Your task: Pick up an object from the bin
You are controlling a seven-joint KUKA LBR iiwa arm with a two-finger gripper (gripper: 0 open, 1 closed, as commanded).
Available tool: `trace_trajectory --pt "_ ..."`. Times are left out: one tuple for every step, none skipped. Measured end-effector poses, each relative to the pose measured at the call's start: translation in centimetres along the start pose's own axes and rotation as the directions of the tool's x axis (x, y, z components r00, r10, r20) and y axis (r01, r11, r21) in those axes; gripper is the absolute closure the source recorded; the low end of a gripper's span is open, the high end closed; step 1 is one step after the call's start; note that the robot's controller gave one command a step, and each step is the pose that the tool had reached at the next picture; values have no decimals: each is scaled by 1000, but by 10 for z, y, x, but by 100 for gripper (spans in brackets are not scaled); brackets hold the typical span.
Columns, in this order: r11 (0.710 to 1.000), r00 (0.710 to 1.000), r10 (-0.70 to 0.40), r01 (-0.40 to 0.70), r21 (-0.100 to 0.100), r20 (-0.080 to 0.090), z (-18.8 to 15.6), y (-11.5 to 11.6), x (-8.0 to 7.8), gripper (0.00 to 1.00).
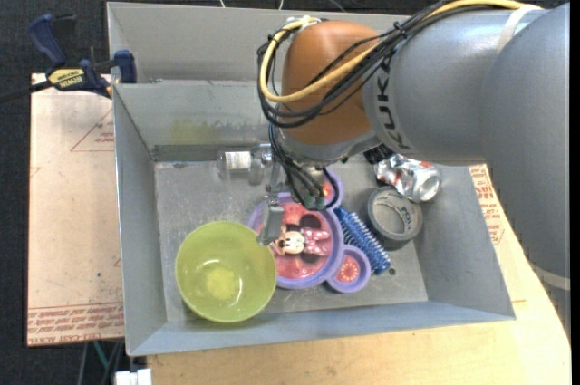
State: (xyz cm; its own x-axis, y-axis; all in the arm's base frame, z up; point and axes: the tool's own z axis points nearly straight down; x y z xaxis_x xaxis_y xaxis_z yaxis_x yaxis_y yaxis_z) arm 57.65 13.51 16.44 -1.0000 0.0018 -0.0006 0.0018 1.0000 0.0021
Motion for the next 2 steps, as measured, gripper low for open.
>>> trace_trajectory --pt "1000 1000 0 0 0 0 0 0 0 0" --pt "990 990 -144 144 -2 9 79 34 80 0"
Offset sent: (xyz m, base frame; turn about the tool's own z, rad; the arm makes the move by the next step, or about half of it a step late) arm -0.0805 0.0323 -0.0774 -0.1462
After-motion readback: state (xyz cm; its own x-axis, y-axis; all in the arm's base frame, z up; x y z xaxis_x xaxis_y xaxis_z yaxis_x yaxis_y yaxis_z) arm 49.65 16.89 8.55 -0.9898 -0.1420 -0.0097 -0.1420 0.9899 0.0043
